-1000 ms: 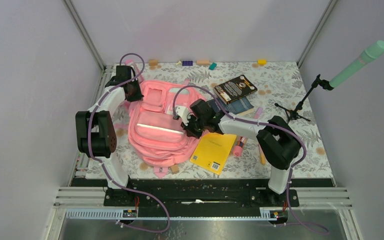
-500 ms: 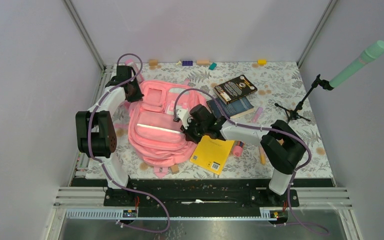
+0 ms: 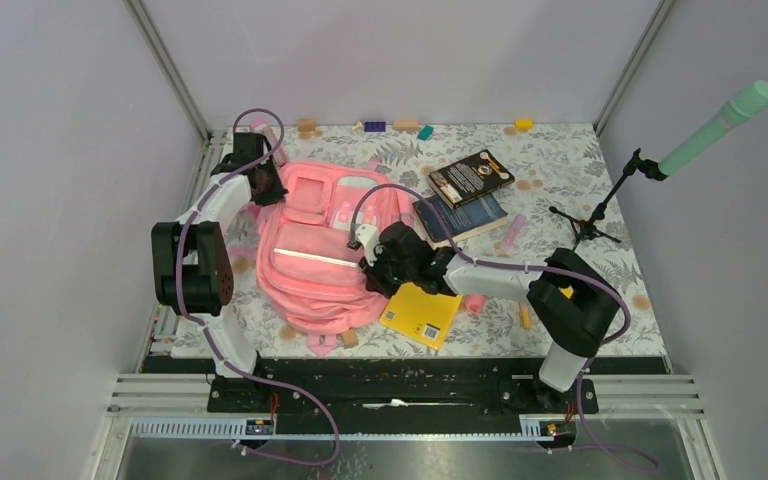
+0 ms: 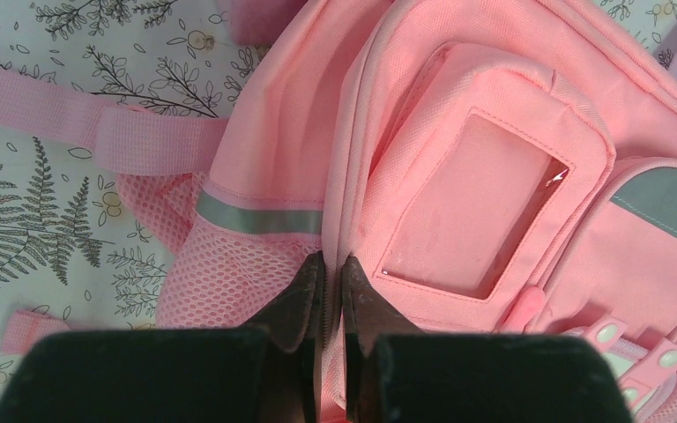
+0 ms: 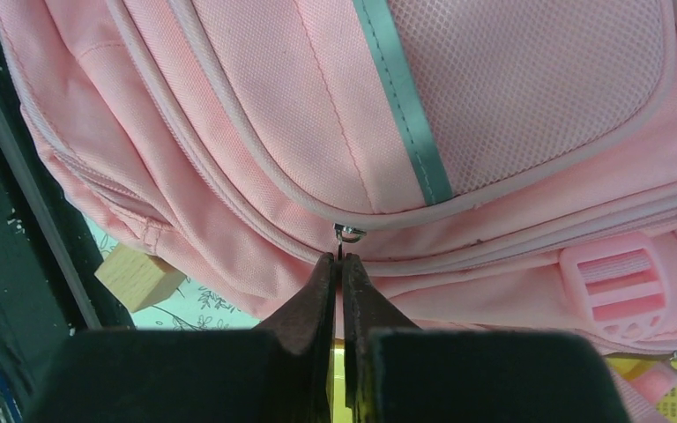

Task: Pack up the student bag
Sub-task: Unzip the student bag at the center of the board.

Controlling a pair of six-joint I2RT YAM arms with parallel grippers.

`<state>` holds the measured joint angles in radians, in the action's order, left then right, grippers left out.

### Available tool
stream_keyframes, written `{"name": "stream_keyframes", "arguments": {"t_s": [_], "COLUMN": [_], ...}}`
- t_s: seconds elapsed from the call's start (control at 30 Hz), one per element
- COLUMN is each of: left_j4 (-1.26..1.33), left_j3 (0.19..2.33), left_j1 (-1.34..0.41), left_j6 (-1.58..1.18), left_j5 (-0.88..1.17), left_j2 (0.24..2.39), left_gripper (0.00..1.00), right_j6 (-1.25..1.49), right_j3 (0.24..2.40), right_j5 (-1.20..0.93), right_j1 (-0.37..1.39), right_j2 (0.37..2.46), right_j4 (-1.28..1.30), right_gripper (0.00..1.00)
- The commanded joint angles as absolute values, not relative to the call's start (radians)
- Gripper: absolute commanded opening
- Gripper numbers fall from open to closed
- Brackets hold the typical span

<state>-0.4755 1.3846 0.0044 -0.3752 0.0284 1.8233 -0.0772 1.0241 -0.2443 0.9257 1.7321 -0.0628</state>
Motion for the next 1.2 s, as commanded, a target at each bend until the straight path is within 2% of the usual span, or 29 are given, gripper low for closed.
{"name": "stream_keyframes", "arguments": {"t_s": [0.0, 0.23, 0.43, 0.73, 1.17], "left_j4": [-0.42, -0.42, -0.42, -0.42, -0.422], "left_j3": [1.382, 1.382, 1.382, 1.385, 1.381], "left_j1": [0.0, 0.0, 0.0, 0.0, 0.0], "left_j6": [-0.422, -0.422, -0.425, -0.426, -0.427], "left_j5": [0.01, 0.019, 0.022, 0.049, 0.052], "left_j2": [1.779, 1.782, 1.78, 1.782, 1.775], "left_gripper": [0.0, 0.0, 0.0, 0.0, 0.0], "right_j6": [0.044, 0.116, 0.178, 0.288, 0.281], "right_j3": [0.984, 0.949, 0.984, 1.11, 1.329], "right_j5": [-0.208, -0.125, -0.012, 0.127, 0.169], "right_j1": [0.967, 1.017, 1.066, 1.12, 1.148], "right_j2": [1.67, 1.648, 1.658, 1.734, 1.87], "right_j4": [-0.165, -0.263, -0.249, -0.186, -0.107], "right_gripper": [0.0, 0.0, 0.0, 0.0, 0.0]}}
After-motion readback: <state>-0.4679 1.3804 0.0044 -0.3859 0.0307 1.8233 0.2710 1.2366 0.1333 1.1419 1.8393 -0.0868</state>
